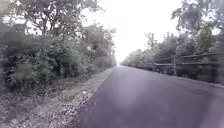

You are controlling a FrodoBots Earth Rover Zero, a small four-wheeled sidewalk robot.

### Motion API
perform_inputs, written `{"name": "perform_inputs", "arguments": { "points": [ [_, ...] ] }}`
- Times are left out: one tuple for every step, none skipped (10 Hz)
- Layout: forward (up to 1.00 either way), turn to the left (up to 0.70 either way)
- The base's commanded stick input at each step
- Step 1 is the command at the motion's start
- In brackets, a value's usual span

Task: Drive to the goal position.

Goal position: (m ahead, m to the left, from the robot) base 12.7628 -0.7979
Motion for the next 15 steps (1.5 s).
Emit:
{"name": "perform_inputs", "arguments": {
  "points": [
    [1.0, -0.4],
    [1.0, -0.4],
    [1.0, -0.4],
    [1.0, -0.4],
    [1.0, -0.4],
    [1.0, -0.4],
    [1.0, -0.4],
    [1.0, -0.4],
    [1.0, -0.4],
    [1.0, -0.4],
    [1.0, -0.22],
    [1.0, 0.0],
    [1.0, 0.0],
    [1.0, 0.0],
    [1.0, 0.0]
  ]
}}
